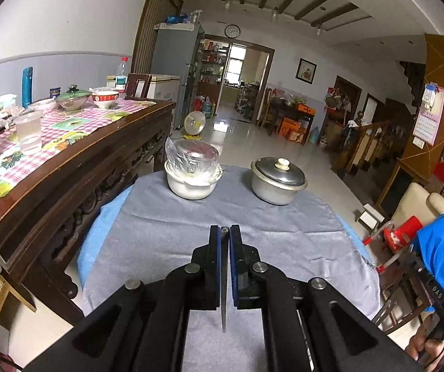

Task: Organize utensils
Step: 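Lift both held chopsticks and carry them toward the metal holder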

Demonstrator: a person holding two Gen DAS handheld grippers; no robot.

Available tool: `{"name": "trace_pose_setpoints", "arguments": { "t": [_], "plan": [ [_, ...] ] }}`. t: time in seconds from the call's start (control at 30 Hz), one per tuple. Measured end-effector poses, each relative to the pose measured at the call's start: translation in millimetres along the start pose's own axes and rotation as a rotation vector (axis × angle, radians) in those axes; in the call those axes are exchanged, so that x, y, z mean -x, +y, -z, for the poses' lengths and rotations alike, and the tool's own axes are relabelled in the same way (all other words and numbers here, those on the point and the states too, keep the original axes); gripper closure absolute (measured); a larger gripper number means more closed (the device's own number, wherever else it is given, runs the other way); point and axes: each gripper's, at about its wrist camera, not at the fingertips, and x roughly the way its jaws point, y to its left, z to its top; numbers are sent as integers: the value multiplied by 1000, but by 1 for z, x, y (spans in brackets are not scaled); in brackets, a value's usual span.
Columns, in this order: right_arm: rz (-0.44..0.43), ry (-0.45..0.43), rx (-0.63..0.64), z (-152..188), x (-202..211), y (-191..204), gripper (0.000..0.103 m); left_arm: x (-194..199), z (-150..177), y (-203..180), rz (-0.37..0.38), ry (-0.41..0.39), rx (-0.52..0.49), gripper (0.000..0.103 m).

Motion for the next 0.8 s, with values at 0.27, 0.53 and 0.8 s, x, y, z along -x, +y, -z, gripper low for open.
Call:
{"name": "trace_pose_setpoints", "arguments": {
  "t": [0.27, 0.53, 0.8],
  "plan": [
    [5, -28, 18, 2, 12, 4, 96, 7, 11, -12, -40, -12, -37, 98],
    [-4, -45, 23, 1, 24, 6, 96, 18, 14, -21, -58, -35, -67, 98],
    [-17, -69, 42, -1, 38, 14, 96, 32, 15, -27, -58, -49, -79, 98]
  ]
}}
